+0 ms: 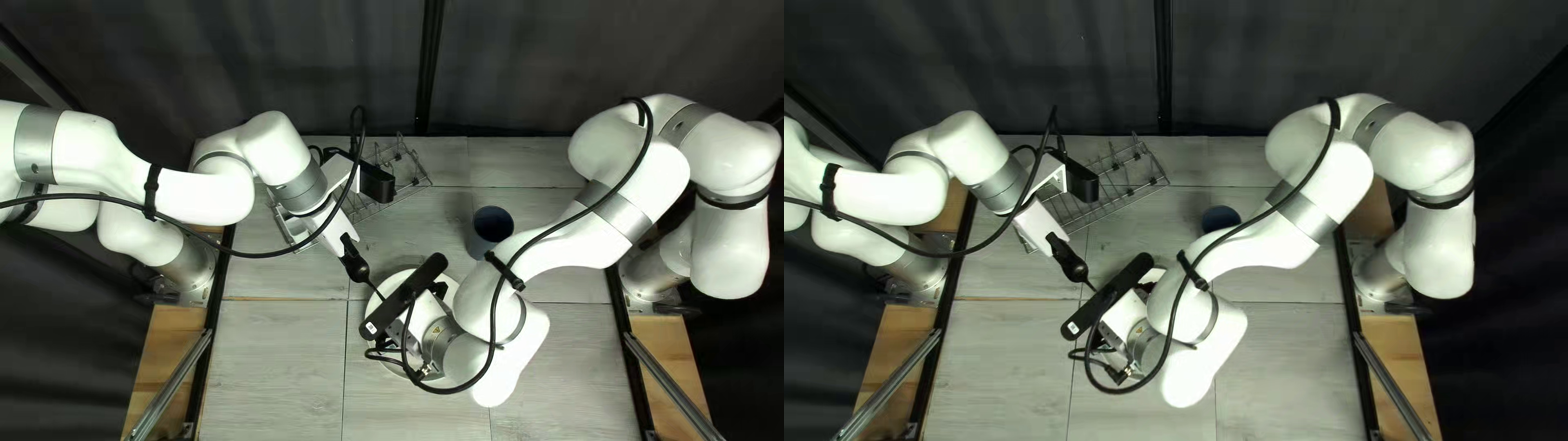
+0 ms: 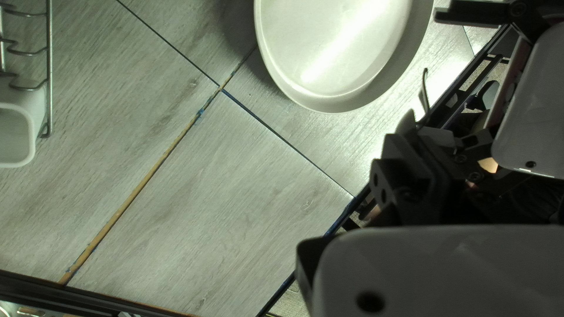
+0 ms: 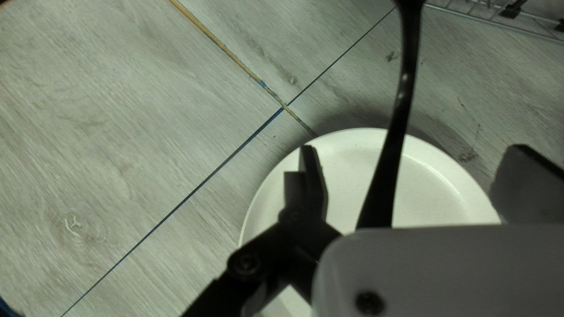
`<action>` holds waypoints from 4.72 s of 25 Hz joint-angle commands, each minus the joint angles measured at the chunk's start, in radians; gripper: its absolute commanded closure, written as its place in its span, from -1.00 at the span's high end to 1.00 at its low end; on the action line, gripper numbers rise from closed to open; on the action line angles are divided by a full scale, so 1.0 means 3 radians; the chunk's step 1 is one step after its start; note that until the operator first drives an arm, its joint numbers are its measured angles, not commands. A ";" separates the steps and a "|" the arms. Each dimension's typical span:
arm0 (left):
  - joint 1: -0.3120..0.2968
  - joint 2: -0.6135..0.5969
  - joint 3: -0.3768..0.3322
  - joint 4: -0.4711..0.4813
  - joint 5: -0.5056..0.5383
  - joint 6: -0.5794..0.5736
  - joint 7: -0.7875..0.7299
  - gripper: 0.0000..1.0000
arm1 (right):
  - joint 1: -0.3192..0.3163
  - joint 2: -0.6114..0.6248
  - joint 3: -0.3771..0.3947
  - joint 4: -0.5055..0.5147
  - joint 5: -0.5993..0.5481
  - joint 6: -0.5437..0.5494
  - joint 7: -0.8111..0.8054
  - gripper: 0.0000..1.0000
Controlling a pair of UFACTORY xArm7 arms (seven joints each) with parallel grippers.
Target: Pick up and place plate onto table. Place down one fork to the left of the plate. Place spoon and knife to the right of the plate. Place cup above the knife and spoon
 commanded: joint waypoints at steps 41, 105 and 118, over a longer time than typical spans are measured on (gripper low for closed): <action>0.0000 0.0000 0.0000 0.0000 0.0000 0.0000 0.0000 1.00 | -0.0168 -0.1027 0.0743 -0.0987 0.1908 0.0662 0.0019 -1.00; 0.0000 0.0000 0.0000 0.0000 0.0000 0.0000 0.0000 1.00 | -0.0850 -0.1050 0.0179 -0.2269 0.2660 -0.1970 0.1678 -1.00; 0.0000 0.0000 0.0000 0.0000 0.0000 0.0000 0.0000 1.00 | -0.0972 -0.1328 0.0360 -0.2269 0.3005 -0.1860 0.1374 1.00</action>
